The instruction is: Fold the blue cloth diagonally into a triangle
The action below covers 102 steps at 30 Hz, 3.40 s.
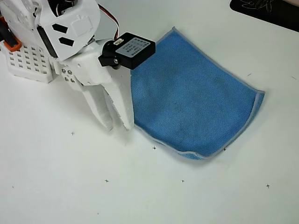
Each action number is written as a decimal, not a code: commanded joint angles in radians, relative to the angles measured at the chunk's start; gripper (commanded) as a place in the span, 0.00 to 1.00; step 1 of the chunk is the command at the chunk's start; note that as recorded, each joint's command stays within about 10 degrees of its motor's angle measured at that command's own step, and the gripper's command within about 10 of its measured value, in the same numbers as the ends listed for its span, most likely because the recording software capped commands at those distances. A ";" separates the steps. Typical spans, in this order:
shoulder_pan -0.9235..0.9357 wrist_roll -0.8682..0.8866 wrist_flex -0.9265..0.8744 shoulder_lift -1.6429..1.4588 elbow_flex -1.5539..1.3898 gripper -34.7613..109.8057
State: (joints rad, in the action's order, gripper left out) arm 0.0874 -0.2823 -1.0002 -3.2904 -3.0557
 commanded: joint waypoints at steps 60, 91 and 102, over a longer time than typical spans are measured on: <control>-0.379 -0.308 0.034 1.362 1.086 0.42; -0.591 -0.273 -0.167 1.832 1.694 0.42; -0.637 -0.250 -0.198 1.982 1.835 0.42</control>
State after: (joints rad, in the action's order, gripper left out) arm -0.5323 -0.5262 -1.1827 -1.2855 -1.3238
